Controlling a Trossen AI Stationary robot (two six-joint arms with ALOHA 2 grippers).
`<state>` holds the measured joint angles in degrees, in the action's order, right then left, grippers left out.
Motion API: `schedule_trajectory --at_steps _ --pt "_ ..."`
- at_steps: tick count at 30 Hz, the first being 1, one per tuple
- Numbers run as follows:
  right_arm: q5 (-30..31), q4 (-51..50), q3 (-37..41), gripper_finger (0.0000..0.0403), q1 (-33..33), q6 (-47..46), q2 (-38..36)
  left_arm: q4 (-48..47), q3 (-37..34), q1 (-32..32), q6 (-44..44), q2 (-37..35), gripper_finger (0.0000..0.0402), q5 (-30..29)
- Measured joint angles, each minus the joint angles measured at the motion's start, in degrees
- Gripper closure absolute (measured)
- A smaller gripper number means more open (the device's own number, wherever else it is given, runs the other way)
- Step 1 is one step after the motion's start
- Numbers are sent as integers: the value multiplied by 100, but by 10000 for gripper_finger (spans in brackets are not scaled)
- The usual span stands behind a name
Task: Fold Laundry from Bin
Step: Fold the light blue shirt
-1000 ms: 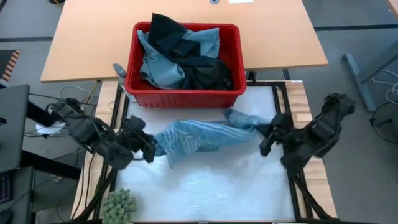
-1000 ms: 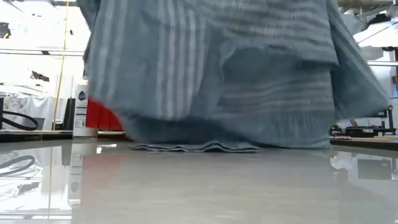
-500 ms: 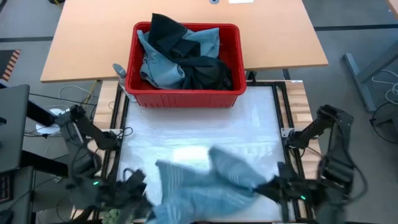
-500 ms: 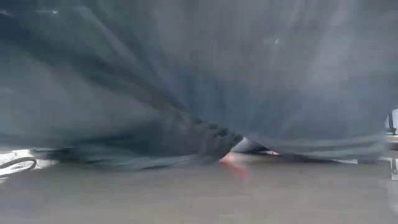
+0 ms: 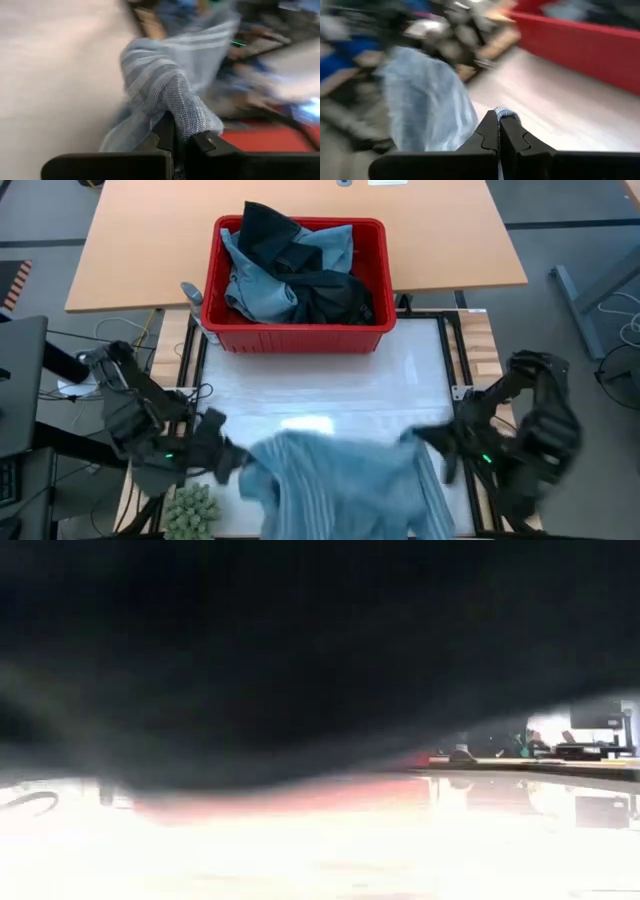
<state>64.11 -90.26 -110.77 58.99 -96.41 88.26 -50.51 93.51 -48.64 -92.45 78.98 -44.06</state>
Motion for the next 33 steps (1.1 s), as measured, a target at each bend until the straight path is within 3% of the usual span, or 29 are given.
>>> schedule_trajectory --at_steps 3,5,10,16,22,27,33 --pt "-811 490 983 382 -611 590 -307 -1803 -4 245 -701 -93 401 316" --pt "-1344 632 1593 382 -998 515 -520 -2773 -4 434 -1082 -122 401 490" --pt "-1976 852 3028 382 -1820 436 -833 -3733 -7 788 -1073 -107 402 689" --pt "-2518 1911 4098 382 -2485 1136 -1171 -3822 -283 1414 -116 -143 402 661" --pt "-2559 2365 4379 381 -2967 1709 -1160 -3189 -1729 1935 254 -407 402 1239" --pt "-2539 2304 4527 353 -3433 2159 -1070 -2780 -2941 2320 363 -663 402 1326" --pt "-2487 2340 4582 346 -4146 3016 -1072 -2554 -3630 2783 407 -867 393 1184"
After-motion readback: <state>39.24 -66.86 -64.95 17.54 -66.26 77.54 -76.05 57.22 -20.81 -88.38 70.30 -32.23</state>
